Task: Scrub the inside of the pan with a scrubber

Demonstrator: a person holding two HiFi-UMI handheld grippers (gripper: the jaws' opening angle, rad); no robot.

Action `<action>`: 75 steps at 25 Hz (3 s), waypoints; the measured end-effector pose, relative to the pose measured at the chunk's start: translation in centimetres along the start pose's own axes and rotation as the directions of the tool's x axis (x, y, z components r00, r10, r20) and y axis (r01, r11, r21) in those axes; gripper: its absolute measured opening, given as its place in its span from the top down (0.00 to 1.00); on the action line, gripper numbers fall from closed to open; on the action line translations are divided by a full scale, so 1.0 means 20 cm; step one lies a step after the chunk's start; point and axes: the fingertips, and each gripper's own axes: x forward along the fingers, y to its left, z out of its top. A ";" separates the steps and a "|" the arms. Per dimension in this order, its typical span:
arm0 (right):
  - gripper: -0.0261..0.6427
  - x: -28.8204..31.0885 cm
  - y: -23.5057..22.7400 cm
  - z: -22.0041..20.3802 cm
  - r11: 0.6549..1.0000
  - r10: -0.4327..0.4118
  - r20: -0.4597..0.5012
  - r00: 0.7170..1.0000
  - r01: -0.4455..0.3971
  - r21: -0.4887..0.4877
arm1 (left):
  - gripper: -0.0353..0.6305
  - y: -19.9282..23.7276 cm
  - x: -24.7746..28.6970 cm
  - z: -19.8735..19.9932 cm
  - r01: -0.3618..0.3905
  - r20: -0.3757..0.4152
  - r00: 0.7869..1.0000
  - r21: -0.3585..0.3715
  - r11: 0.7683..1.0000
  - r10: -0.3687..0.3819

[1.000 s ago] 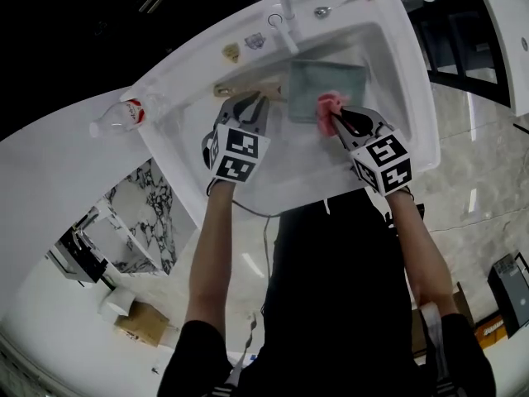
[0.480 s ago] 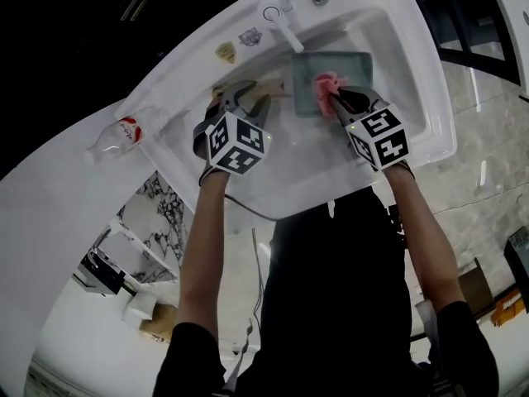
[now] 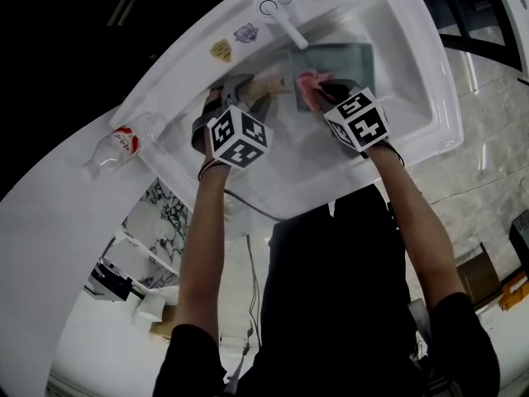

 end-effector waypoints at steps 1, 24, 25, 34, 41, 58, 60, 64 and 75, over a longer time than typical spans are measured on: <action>0.90 0.02 0.01 -0.01 1.000 0.008 -0.017 1.000 -0.008 -0.013 | 0.65 0.00 0.00 0.00 -0.003 0.003 1.000 0.003 1.000 0.003; 0.90 0.23 0.15 -0.08 0.977 0.045 -0.199 0.979 -0.084 -0.195 | 0.64 0.01 0.02 -0.01 0.009 -0.006 1.000 -0.037 0.999 -0.009; 0.90 0.23 0.13 -0.06 0.980 0.026 -0.173 0.985 -0.059 -0.188 | 0.64 0.01 0.02 -0.01 0.010 -0.010 1.000 -0.034 0.999 -0.011; 0.90 0.26 -0.05 0.15 0.988 -0.103 -0.003 0.995 0.101 -0.120 | 0.62 0.00 0.04 -0.01 -0.006 -0.033 0.999 0.002 1.000 0.006; 0.90 0.27 -0.17 0.30 0.962 -0.223 0.072 0.972 0.231 -0.148 | 0.62 0.00 0.06 -0.01 -0.012 -0.056 0.998 0.038 0.999 0.014; 0.90 0.06 -0.53 0.09 0.761 -0.527 -0.067 0.847 0.435 -0.481 | 0.61 0.00 0.06 -0.02 -0.024 -0.058 0.998 0.040 0.999 0.027; 0.90 0.03 -0.58 0.05 0.739 -0.561 -0.081 0.824 0.454 -0.498 | 0.61 0.00 0.07 -0.02 -0.025 -0.058 0.998 0.040 0.999 0.028; 0.90 -0.02 -0.63 -0.02 0.762 -0.564 -0.135 0.814 0.451 -0.465 | 0.61 -0.01 0.07 -0.02 -0.025 -0.064 0.998 0.048 0.999 0.028; 0.90 -0.07 -0.43 -0.32 0.883 -0.346 -0.425 0.837 0.137 -0.449 | 0.60 -0.02 0.09 -0.04 -0.048 -0.105 0.993 0.097 0.994 0.059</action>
